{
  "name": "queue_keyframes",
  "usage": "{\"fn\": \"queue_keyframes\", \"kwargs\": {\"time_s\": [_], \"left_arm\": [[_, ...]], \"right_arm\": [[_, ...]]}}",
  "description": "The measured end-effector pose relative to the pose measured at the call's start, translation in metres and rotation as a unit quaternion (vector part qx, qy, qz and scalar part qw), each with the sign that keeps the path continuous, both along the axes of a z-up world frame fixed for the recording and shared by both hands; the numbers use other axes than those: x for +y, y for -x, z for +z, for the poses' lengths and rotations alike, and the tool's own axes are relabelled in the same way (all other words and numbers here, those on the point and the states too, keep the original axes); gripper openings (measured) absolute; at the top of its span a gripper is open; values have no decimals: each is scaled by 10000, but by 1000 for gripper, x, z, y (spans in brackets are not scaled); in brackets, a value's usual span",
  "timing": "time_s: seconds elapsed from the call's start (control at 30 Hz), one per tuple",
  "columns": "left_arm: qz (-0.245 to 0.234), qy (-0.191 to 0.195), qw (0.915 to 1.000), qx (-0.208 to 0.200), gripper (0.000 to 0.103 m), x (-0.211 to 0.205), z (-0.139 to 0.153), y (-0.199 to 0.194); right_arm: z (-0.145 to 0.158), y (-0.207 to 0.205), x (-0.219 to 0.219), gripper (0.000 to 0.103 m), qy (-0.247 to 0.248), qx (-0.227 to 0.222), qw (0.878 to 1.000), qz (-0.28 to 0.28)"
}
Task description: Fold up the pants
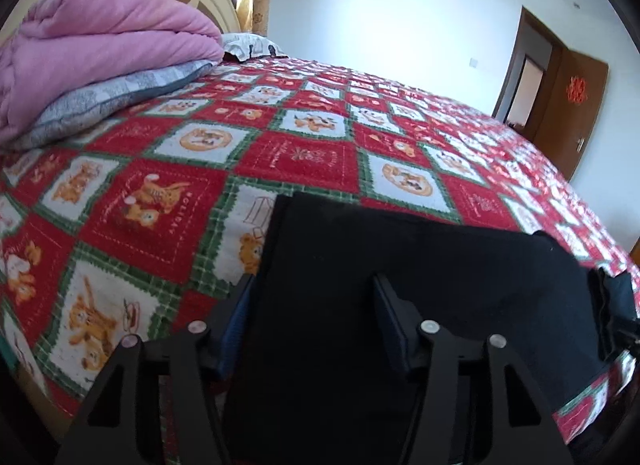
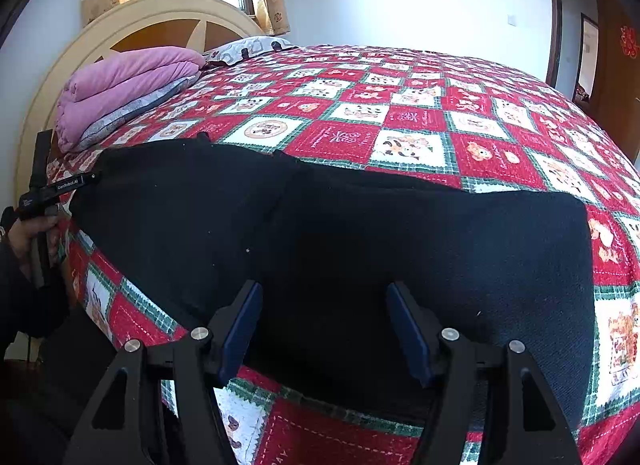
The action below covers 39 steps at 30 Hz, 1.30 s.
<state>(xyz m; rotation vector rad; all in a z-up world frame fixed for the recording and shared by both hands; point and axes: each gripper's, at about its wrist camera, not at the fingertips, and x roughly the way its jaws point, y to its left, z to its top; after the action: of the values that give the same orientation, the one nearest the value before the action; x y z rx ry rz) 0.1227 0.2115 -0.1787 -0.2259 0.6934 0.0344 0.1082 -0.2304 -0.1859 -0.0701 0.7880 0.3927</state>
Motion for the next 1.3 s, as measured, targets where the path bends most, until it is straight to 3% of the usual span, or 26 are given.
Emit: {"fn": "queue_keyframes", "kwargs": {"time_s": [0.03, 0.07, 0.1, 0.33, 0.6, 0.83, 1.3], "left_arm": [[-54, 60, 10000, -8, 48, 1, 2, 1], [-120, 142, 9998, -22, 30, 1, 4, 2], [-238, 319, 9992, -28, 22, 1, 6, 2], [-174, 1152, 9927, -305, 20, 8, 24, 15], [-194, 1565, 9862, -499, 20, -4, 52, 27], [-182, 1510, 9876, -396, 20, -27, 73, 34], [-1282, 1526, 9783, -571, 20, -113, 118, 30]], "right_arm": [[0, 0, 0, 66, 1, -6, 10000, 0], [0, 0, 0, 66, 4, -11, 10000, 0], [0, 0, 0, 66, 6, -13, 10000, 1], [2, 0, -5, 66, -188, 21, 9998, -39], [6, 0, -9, 66, -232, -1, 9997, -123], [13, 0, -17, 66, -289, -55, 9992, -254], [52, 5, -65, 66, -517, 131, 9955, -786]]}}
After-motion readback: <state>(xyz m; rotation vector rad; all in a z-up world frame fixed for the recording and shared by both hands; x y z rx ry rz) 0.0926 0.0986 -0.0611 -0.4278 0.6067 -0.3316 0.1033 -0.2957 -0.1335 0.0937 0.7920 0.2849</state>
